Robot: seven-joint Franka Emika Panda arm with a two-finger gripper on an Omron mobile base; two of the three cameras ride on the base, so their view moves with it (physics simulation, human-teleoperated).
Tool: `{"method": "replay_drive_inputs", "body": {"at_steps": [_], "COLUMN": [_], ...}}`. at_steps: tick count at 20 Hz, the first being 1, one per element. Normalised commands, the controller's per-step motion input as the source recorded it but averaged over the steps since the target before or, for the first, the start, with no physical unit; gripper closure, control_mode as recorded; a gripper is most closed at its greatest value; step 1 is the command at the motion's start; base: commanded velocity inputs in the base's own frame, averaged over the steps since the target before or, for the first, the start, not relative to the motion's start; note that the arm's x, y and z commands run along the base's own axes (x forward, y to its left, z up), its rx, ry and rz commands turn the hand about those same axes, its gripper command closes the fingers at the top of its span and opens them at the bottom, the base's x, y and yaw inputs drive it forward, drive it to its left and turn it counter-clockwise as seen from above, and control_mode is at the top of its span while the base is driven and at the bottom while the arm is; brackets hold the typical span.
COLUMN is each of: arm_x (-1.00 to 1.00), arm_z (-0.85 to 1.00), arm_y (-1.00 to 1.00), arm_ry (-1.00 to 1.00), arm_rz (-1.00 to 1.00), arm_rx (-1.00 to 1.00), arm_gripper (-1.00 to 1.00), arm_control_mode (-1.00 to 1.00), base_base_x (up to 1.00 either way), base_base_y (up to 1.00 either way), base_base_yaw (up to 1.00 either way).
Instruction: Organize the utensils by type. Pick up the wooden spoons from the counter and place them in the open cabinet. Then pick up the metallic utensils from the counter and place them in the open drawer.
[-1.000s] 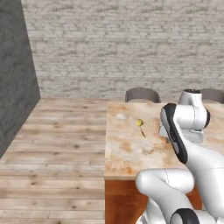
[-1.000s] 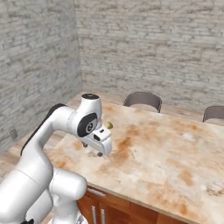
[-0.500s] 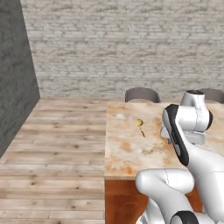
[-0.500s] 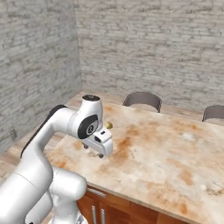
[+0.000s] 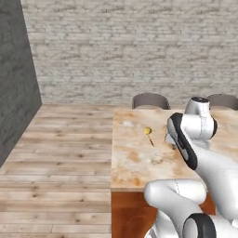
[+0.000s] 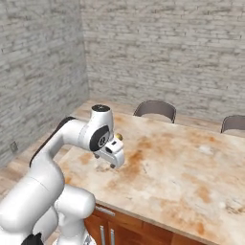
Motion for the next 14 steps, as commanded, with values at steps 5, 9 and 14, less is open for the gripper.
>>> {"method": "replay_drive_inputs", "body": {"at_steps": [5, 9, 14], "arm_x": [1.00, 1.00, 0.84], "arm_z": [-0.19, -0.14, -0.06], "arm_y": [0.11, 0.16, 0.10], "arm_ry": [0.00, 0.00, 0.00], "arm_rz": [0.00, 0.03, 0.09], "arm_rx": [0.00, -0.01, 0.00], "arm_gripper": [-1.00, -1.00, -1.00], "arm_control_mode": [-1.00, -1.00, -1.00], "base_base_x": [0.00, 0.00, 0.00], "base_base_y": [0.00, 0.00, 0.00], "base_base_yaw": [0.00, 0.00, 0.00]}}
